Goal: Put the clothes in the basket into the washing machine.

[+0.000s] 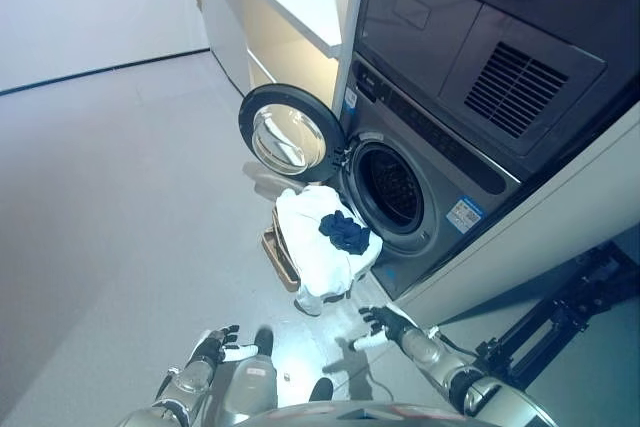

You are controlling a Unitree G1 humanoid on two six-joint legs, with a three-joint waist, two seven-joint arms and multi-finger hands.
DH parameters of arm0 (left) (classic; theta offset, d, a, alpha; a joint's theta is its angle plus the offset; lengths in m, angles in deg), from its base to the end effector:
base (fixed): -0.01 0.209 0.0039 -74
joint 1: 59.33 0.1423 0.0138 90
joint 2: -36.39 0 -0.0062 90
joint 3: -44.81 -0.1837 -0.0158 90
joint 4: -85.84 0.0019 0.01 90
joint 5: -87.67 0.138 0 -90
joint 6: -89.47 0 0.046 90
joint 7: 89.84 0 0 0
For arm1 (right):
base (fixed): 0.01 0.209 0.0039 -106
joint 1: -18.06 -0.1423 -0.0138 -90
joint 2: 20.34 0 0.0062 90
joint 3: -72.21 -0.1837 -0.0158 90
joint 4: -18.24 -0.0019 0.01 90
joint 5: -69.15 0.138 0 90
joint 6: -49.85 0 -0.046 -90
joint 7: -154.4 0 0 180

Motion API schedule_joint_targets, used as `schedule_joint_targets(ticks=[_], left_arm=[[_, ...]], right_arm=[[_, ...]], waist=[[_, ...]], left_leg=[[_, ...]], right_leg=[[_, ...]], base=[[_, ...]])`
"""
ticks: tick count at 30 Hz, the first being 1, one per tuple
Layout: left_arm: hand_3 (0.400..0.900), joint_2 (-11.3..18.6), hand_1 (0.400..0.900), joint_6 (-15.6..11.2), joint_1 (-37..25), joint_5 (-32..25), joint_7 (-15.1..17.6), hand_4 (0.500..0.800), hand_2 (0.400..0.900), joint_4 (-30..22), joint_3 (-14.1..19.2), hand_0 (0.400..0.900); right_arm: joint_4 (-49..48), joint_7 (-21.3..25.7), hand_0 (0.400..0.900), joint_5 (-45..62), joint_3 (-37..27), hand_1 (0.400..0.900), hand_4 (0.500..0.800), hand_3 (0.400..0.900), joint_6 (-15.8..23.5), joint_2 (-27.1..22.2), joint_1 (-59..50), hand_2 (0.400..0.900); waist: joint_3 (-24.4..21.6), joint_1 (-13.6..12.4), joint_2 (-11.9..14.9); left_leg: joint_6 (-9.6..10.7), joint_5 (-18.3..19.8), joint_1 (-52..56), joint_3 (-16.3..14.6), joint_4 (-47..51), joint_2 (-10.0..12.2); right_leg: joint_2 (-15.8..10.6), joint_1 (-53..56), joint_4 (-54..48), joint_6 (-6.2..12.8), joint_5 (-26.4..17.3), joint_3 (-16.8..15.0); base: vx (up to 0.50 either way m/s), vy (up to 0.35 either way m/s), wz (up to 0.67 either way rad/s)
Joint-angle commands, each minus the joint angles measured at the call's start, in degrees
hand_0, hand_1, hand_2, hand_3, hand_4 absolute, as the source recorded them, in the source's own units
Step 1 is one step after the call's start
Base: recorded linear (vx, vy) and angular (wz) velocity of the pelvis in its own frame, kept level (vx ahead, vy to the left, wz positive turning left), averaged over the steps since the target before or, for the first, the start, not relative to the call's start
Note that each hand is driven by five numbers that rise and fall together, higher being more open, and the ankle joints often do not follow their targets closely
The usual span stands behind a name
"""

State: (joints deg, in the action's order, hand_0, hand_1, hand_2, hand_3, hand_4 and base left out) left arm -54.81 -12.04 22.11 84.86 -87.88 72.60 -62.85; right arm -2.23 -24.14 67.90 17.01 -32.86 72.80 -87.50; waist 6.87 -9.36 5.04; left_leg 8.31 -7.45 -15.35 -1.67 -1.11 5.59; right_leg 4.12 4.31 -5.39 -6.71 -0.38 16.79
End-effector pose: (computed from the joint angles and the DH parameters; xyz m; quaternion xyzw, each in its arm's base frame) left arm 0.1142 0.2211 -0.1055 0.1943 0.4782 -0.0323 0.8559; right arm 0.1640 -0.1768 -0.0919 -0.3018 0.3959 0.1899 0.8463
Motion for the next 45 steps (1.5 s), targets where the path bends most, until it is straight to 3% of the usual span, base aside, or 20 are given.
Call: schedule_joint_targets(ticks=[1,4,6,7,9,11,13,15,17,18,20,22,25,32,33,39,45], left_arm=[[0.900,2.8,0.900,-0.5,1.9,1.9,0.7,0.800,0.900,1.4,-1.1,0.900],[0.900,3.4,0.900,-0.7,2.8,2.9,0.7,0.800,0.900,1.5,-0.8,0.900],[0.900,3.9,0.900,-0.9,2.6,3.7,0.9,0.800,0.900,0.7,-1.3,0.900],[0.900,4.1,0.900,-1.0,2.3,3.9,0.9,0.800,0.900,0.6,-1.4,0.900],[0.900,4.3,0.900,-1.3,1.9,3.3,1.5,0.800,0.900,-0.7,-1.9,0.900],[0.900,3.9,0.900,-1.2,-0.2,2.6,1.8,0.800,0.900,-1.4,-3.8,0.900],[0.900,3.7,0.900,-0.9,-1.6,2.6,1.9,0.800,0.900,-1.8,-4.5,0.900],[0.900,4.2,0.900,-0.8,-2.4,2.0,2.5,0.800,0.900,-1.9,-4.5,0.900],[0.900,4.3,0.900,-0.9,-2.6,2.0,2.6,0.800,0.900,-1.8,-4.7,0.900],[0.900,4.7,0.900,-1.1,-3.2,1.7,2.9,0.800,0.900,-1.2,-4.4,0.900],[0.900,5.3,0.900,-1.2,-4.5,0.4,3.5,0.800,0.900,-0.5,-3.9,0.900],[0.900,5.8,0.900,-1.3,-5.6,-0.4,4.2,0.800,0.900,-0.4,-3.0,0.900],[0.900,5.7,0.900,-1.8,-6.7,-3.0,6.0,0.800,0.900,-1.4,-3.1,0.900],[0.900,7.5,0.900,-3.6,-11.9,-7.4,10.4,0.800,0.900,-4.5,-4.4,0.900],[0.900,7.8,0.900,-4.2,-12.2,-8.1,11.2,0.800,0.900,-5.1,-4.7,0.900],[0.900,8.0,0.900,-5.1,-13.2,-11.1,13.9,0.800,0.900,-6.9,-5.3,0.900],[0.900,6.7,0.900,-5.2,-14.5,-12.4,14.9,0.800,0.900,-8.3,-6.6,0.900]], right_arm=[[-2.4,2.1,0.900,-3.3,2.0,0.900,0.800,0.900,2.5,-2.1,-2.5,0.900],[-3.4,1.9,0.900,-10.2,6.0,0.900,0.800,0.900,2.6,-1.8,-4.0,0.900],[-5.4,2.2,0.900,-14.8,7.6,0.900,0.800,0.900,2.6,-1.8,-4.2,0.900],[-5.4,2.2,0.900,-16.8,8.4,0.900,0.800,0.900,2.8,-1.9,-4.0,0.900],[-5.0,2.6,0.900,-20.3,9.8,0.900,0.800,0.900,2.7,-1.9,-4.1,0.900],[-4.8,2.7,0.900,-23.2,12.0,0.900,0.800,0.900,2.2,-1.2,-6.3,0.900],[-4.3,2.4,0.900,-24.4,12.9,0.900,0.800,0.900,1.9,-1.1,-7.5,0.900],[-4.2,2.9,0.900,-26.2,14.3,0.900,0.800,0.900,1.6,-0.7,-9.2,0.900],[-4.4,2.8,0.900,-26.2,14.5,0.900,0.800,0.900,1.5,-0.3,-9.7,0.900],[-4.3,3.6,0.900,-27.2,14.8,0.900,0.800,0.900,1.5,-0.4,-11.4,0.900],[-4.1,4.3,0.900,-27.9,15.6,0.900,0.800,0.900,1.1,-0.3,-14.4,0.900],[-4.1,4.9,0.900,-28.2,16.1,0.900,0.800,0.900,0.4,0.4,-16.0,0.900],[-3.0,6.9,0.900,-28.5,16.9,0.900,0.800,0.900,-0.7,0.1,-19.3,0.900],[1.4,14.1,0.900,-28.5,16.6,0.900,0.800,0.900,-3.3,-4.8,-29.3,0.900],[2.1,15.4,0.900,-28.5,16.4,0.900,0.800,0.900,-3.6,-5.5,-31.3,0.900],[8.1,18.7,0.900,-28.9,16.7,0.900,0.800,0.900,-5.7,-9.2,-40.7,0.900],[12.3,20.3,0.900,-27.4,15.3,0.900,0.800,0.900,-6.8,-13.6,-46.9,0.900]], waist=[[-2.4,-2.1,0.0],[-4.7,-3.3,-0.1],[-5.2,-3.6,1.3],[-5.2,-3.3,1.6],[-4.1,-2.4,2.0],[-1.8,-1.2,0.3],[-0.6,-0.4,-1.2],[-0.2,0.3,-1.1],[-0.3,0.7,-1.2],[0.0,0.9,-0.5],[1.7,1.4,0.2],[3.3,1.4,0.9],[6.2,0.7,-0.2],[10.9,-0.3,-3.9],[11.3,-0.4,-4.3],[14.6,-1.3,-5.2],[16.9,-1.4,-6.9]], left_leg=[[-3.5,-2.5,-2.8,-3.0,4.7,-1.0],[-3.8,-4.8,0.0,-1.2,4.2,-1.4],[-5.3,-4.3,0.6,-0.8,1.1,-3.3],[-6.2,-3.1,1.1,-1.1,0.0,-4.2],[-8.4,-0.4,2.6,-1.1,-1.9,-6.0],[-9.6,0.7,4.2,-0.1,-3.3,-5.7],[-10.0,2.0,5.1,1.7,-3.9,-5.5],[-9.6,3.4,6.7,2.9,-3.5,-5.7],[-9.1,3.9,7.0,3.5,-3.2,-5.3],[-7.9,5.1,7.4,3.6,-2.8,-5.3],[-6.9,6.3,7.8,4.1,-2.3,-5.4],[-6.0,7.2,7.2,5.2,-3.5,-5.9],[-5.4,6.1,2.2,7.0,-4.4,-6.5],[-2.5,2.1,-10.2,11.1,-6.2,-4.7],[-2.2,3.2,-10.7,11.3,-6.1,-4.1],[-1.7,2.6,-16.3,11.1,-7.3,-3.6],[-1.9,4.3,-23.0,10.8,-12.8,-5.8]], right_leg=[[-3.4,4.9,7.4,10.14,5.7,-6.1],[-3.9,7.1,9.9,11.07,8.7,-6.4],[-6.8,6.6,18.0,12.72,8.0,-5.9],[-8.5,5.0,23.5,13.81,5.3,-5.8],[-11.8,-0.8,35.5,15.86,-6.1,-6.4],[-12.1,-6.6,44.4,16.02,-12.2,-7.2],[-11.6,-11.5,48.4,14.90,-9.5,-7.4],[-15.5,-14.3,44.3,14.03,-6.4,-5.8],[-16.8,-14.2,39.9,13.81,-5.5,-4.8],[-18.8,-15.2,30.3,13.77,-4.0,-3.3],[-18.4,-17.7,20.5,14.36,-5.2,-2.9],[-17.3,-17.7,16.0,14.49,-5.7,-4.6],[-17.4,-21.2,18.0,13.92,-5.1,-3.7],[-18.8,-30.4,24.2,12.42,-0.7,3.0],[-18.6,-31.7,26.5,12.79,1.6,2.7],[-19.5,-38.6,31.5,12.55,3.7,2.0],[-21.0,-45.7,39.0,12.07,6.2,-0.3]], base=[[0.43,0.077,-0.45],[0.43,0.095,-0.30],[0.41,0.161,0.04],[0.32,0.194,0.10],[0.22,0.197,0.13],[0.13,0.168,0.27],[0.15,0.080,0.31],[0.24,-0.050,0.36],[0.18,-0.108,0.19],[0.15,-0.175,0.04],[0.08,-0.218,0.11],[0.04,-0.199,0.53],[-0.15,-0.140,0.64],[-0.05,-0.173,0.64],[0.08,-0.129,0.16],[0.02,-0.068,0.03],[0.01,-0.003,0.04]])
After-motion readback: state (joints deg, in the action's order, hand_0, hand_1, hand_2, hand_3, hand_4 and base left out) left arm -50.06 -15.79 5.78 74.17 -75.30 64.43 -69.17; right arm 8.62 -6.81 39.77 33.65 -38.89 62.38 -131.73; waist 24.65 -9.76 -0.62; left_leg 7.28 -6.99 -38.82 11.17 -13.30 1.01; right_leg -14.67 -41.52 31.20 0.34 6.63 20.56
